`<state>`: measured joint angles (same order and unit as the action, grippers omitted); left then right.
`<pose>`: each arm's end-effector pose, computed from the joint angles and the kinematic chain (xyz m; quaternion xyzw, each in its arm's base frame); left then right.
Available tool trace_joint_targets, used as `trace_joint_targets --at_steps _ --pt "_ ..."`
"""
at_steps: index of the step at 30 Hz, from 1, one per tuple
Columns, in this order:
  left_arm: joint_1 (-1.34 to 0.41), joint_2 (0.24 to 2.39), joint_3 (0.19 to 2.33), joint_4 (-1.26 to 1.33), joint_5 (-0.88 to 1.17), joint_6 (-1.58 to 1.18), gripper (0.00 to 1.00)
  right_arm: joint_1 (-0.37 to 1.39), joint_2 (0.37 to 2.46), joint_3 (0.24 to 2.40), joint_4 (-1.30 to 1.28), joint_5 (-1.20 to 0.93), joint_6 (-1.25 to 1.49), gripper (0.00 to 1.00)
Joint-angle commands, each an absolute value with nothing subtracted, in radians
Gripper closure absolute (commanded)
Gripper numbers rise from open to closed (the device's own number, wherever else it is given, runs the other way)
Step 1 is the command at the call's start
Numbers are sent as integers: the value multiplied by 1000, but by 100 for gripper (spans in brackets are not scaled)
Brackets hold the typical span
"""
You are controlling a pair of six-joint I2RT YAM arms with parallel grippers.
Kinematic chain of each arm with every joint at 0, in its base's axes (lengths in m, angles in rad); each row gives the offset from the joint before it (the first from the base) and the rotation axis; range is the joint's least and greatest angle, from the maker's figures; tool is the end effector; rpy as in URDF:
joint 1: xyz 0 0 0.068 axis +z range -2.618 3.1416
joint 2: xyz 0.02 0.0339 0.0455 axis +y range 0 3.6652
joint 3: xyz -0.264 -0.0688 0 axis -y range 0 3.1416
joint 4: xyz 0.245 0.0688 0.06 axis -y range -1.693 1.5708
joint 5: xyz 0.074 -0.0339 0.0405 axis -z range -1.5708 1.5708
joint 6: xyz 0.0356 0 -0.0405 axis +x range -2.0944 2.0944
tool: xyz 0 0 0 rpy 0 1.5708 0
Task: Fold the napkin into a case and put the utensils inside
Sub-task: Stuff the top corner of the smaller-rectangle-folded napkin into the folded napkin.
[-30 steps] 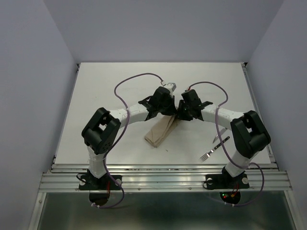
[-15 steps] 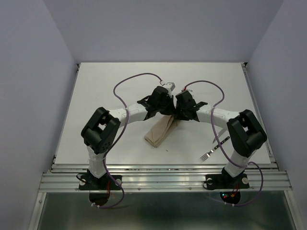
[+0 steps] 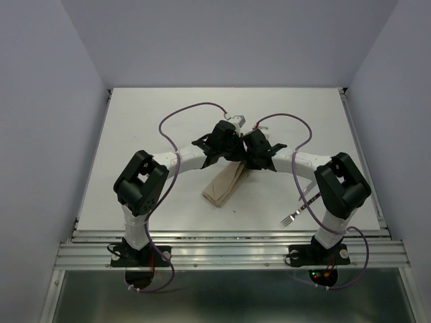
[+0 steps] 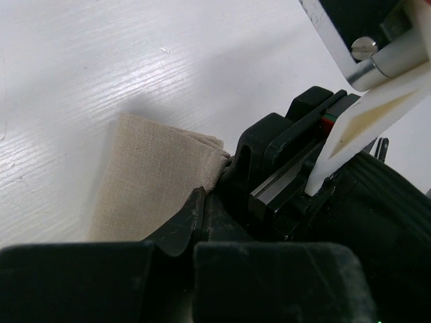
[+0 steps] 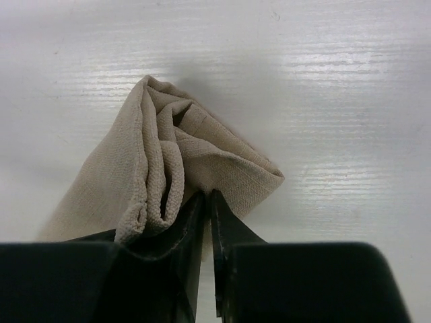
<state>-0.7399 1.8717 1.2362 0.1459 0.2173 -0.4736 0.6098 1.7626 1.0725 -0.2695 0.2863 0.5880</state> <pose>0.3102 -0.2936 0.2173 0.1685 0.8374 -0.3681 0.3673 0.3005 0.1977 0.1744 0.0326 0.9443 0.0555 0.3227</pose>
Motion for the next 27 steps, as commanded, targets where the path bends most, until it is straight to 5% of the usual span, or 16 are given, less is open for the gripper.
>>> trace_joint_targets --at_steps 1,6,27 --pt "-749 1828 1223 193 245 -479 100 618 1726 1097 -262 347 618 88" --pt "-747 1848 1229 193 268 -480 100 618 1683 1066 -236 371 658 99" --pt "-747 1901 1200 176 354 -427 100 589 1628 976 -167 324 704 99"
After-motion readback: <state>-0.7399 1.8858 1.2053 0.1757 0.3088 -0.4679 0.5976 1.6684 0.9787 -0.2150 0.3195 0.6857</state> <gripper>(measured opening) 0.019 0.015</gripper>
